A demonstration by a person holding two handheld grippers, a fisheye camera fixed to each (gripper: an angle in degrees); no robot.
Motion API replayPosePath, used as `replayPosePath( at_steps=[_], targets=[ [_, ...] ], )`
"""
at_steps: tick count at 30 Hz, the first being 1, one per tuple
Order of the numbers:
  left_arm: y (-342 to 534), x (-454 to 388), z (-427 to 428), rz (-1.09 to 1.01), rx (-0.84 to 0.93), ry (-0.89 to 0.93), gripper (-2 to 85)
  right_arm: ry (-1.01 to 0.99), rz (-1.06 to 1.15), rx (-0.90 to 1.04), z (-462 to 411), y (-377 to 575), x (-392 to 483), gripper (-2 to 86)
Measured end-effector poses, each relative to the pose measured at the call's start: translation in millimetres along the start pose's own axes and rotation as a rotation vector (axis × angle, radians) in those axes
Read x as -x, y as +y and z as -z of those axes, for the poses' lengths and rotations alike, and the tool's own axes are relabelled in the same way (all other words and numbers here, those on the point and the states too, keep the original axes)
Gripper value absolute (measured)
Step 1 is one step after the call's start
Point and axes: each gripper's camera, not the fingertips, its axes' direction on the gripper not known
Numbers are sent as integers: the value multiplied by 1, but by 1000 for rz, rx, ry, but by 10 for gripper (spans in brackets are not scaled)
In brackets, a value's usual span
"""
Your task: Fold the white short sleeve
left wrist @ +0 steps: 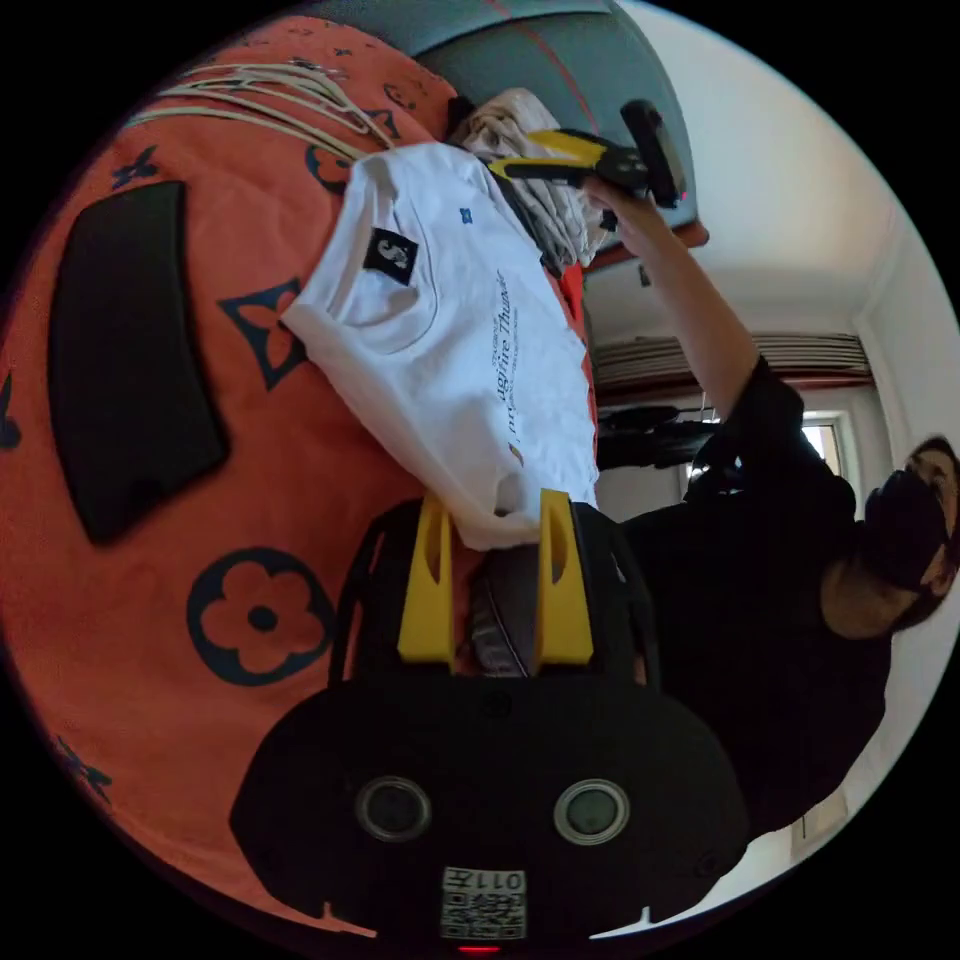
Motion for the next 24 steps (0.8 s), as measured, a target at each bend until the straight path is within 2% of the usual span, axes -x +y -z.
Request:
replayPosePath(
  at_steps=[3, 6, 10, 12, 16, 20, 24],
  targets=[
    [40, -3, -1, 3, -79, 76, 116, 5, -132, -141, 25, 73, -3, 104],
    [82, -1, -7, 54, -174, 146, 121, -231, -320, -266, 49, 178, 3, 84],
    [138, 3, -26, 162, -253, 176, 115, -634, -476, -276, 53, 333, 66, 55],
    [154, -7, -35, 164, -273, 203, 111, -699, -588, -262, 52, 392, 103, 33],
    [167, -49, -53, 153, -291, 158, 104, -686, -746, -230, 63, 478, 176, 6],
    [165, -104, -67, 113, -313, 100, 96, -632, -707, -188, 71, 509, 216, 1],
    [160, -198, -91, 19, -276, -82, 82, -459, -672, -156, 69, 535, 239, 0]
  ],
)
